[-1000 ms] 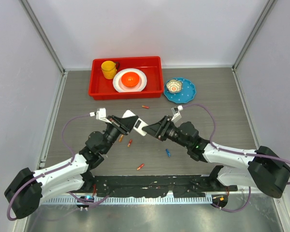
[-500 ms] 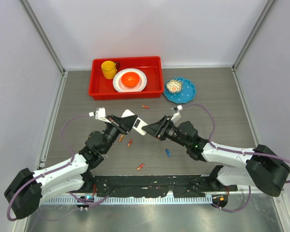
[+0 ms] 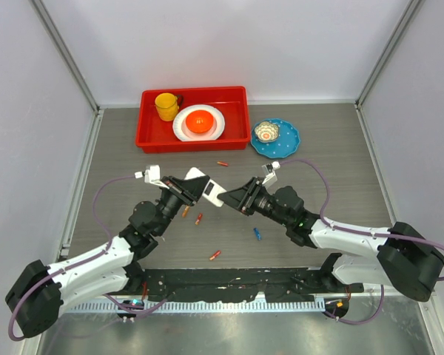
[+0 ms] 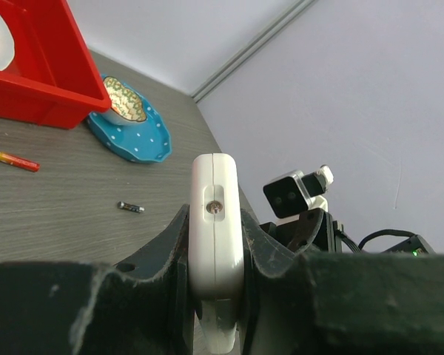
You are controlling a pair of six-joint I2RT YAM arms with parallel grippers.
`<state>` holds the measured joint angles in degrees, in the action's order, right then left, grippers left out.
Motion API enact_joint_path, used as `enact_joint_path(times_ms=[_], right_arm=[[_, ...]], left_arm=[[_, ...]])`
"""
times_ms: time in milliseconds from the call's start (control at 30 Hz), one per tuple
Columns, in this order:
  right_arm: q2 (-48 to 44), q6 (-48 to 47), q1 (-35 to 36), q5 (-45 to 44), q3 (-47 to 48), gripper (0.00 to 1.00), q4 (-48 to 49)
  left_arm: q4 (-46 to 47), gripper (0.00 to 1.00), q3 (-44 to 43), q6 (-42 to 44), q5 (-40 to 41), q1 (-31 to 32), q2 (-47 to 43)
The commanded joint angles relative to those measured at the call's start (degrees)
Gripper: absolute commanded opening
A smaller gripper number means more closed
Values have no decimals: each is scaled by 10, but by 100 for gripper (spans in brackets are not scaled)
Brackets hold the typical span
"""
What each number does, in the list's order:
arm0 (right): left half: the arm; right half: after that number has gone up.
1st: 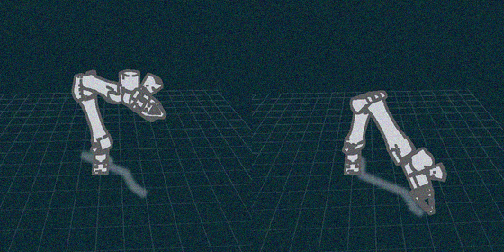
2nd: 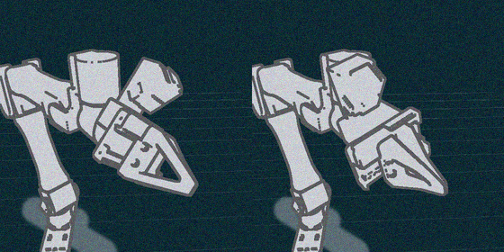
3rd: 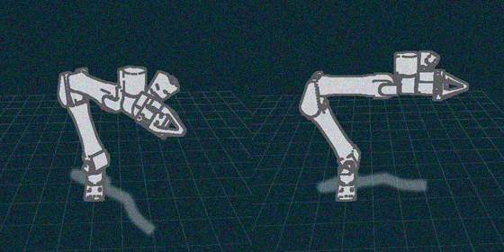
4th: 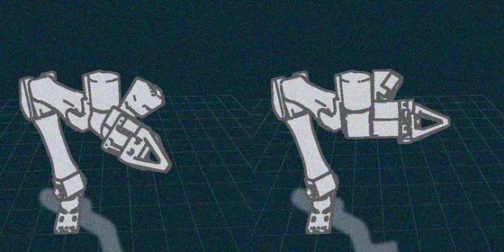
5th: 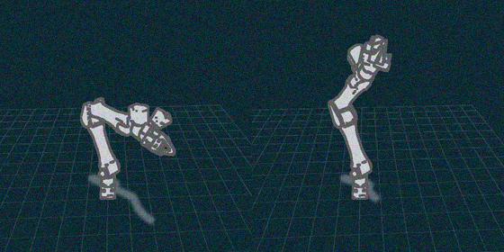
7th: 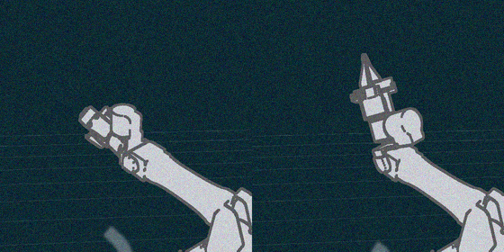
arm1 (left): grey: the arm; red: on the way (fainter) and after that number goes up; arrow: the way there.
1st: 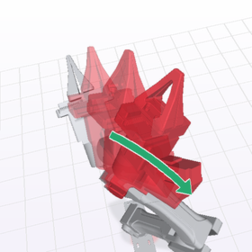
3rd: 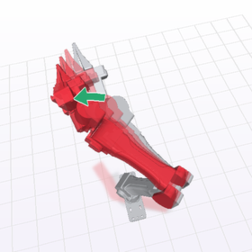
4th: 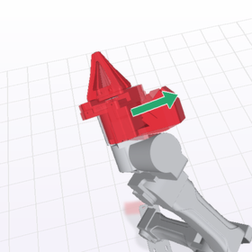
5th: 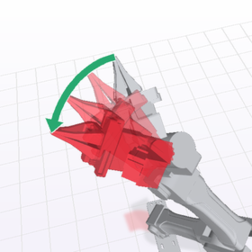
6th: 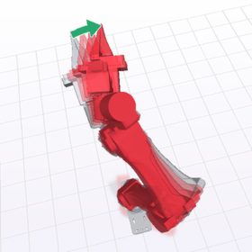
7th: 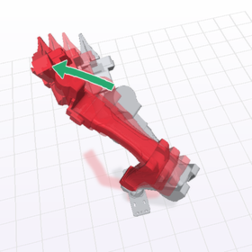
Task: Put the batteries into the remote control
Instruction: Remove the battery cover from the remote control.
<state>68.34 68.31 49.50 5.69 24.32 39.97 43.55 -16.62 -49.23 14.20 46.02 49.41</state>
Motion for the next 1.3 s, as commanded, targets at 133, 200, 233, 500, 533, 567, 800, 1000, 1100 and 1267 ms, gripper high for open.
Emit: enact_joint_path(times_ms=[133,200,233,500,533,567,800,1000,1100,1267], right_arm=[[-22,0,2,-13,-14,25,15],[-25,0,2,-13,-16,25,16],[-25,0,2,-12,-16,25,16],[-29,2,2,-9,-8,28,23],[-30,0,2,-9,-7,26,21],[-32,-3,2,-9,-7,25,20],[-51,-14,-5,13,-8,16,13],[-65,-19,-9,40,-17,9,25],[-79,-24,-12,59,-22,4,27],[-94,-26,-23,92,-31,1,44]], left_arm=[[17,0,-21,12,0,6,-8],[18,0,-20,10,0,7,-8],[19,0,-19,10,0,7,-7],[32,0,-10,-6,-3,7,2],[31,0,-10,-7,-1,7,2],[31,0,-8,-9,1,7,2],[29,0,0,-11,14,6,-8],[30,0,2,-14,21,6,-12],[27,0,2,-14,24,6,-12],[25,0,2,-14,28,4,-13]])
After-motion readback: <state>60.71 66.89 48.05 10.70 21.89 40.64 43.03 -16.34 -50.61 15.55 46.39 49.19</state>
